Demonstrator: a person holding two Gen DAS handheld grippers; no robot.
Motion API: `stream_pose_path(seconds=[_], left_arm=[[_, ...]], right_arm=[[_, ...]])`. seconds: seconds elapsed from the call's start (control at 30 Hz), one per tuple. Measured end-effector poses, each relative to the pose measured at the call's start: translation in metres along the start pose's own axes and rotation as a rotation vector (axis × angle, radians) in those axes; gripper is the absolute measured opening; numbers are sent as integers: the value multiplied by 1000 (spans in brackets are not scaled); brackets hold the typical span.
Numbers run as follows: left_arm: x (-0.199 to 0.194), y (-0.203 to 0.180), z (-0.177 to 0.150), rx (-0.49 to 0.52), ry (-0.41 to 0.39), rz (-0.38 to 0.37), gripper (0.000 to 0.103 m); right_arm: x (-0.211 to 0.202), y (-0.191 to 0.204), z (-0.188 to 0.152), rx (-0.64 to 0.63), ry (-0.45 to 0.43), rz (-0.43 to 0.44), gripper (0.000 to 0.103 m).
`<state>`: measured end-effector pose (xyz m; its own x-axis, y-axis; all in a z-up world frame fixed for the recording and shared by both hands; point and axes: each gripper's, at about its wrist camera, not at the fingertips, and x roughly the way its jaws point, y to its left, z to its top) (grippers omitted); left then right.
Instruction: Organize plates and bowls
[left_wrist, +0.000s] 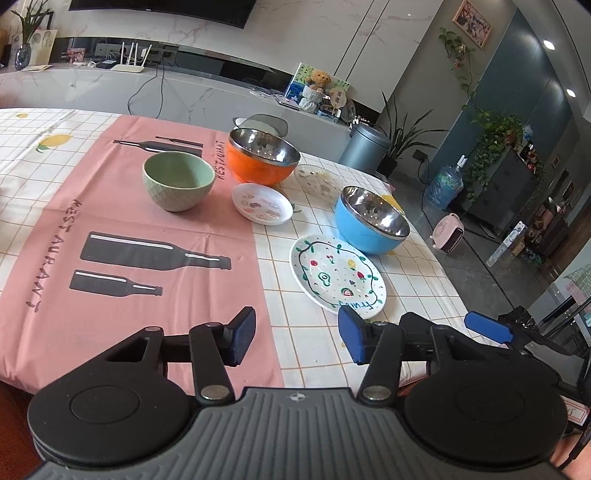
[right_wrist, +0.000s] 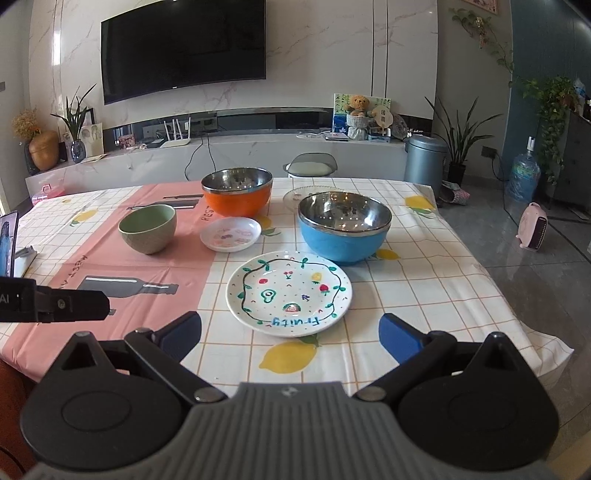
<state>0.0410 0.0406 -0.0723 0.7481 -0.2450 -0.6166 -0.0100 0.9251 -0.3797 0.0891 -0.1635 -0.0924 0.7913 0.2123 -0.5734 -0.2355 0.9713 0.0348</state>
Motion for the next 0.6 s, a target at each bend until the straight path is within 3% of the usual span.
stream_pose_path(seconds=[0.17, 0.23, 0.37, 0.5, 0.6], left_arm=[[28, -1, 7, 18, 18, 6, 60], [39, 2, 11, 1, 39, -7, 56], [64, 9, 18, -16, 77, -24, 52], [88, 18, 21, -65, 103, -39, 52], [102, 25, 24, -103, 116, -33, 44]], right_arm=[[27, -19, 7, 81, 19, -7, 95], [37, -27, 9, 120, 27, -10, 93], [61, -41, 7, 185, 42, -9, 71], [87, -54, 3, 268, 78, 6, 60], [103, -63, 2, 324, 88, 38, 50]])
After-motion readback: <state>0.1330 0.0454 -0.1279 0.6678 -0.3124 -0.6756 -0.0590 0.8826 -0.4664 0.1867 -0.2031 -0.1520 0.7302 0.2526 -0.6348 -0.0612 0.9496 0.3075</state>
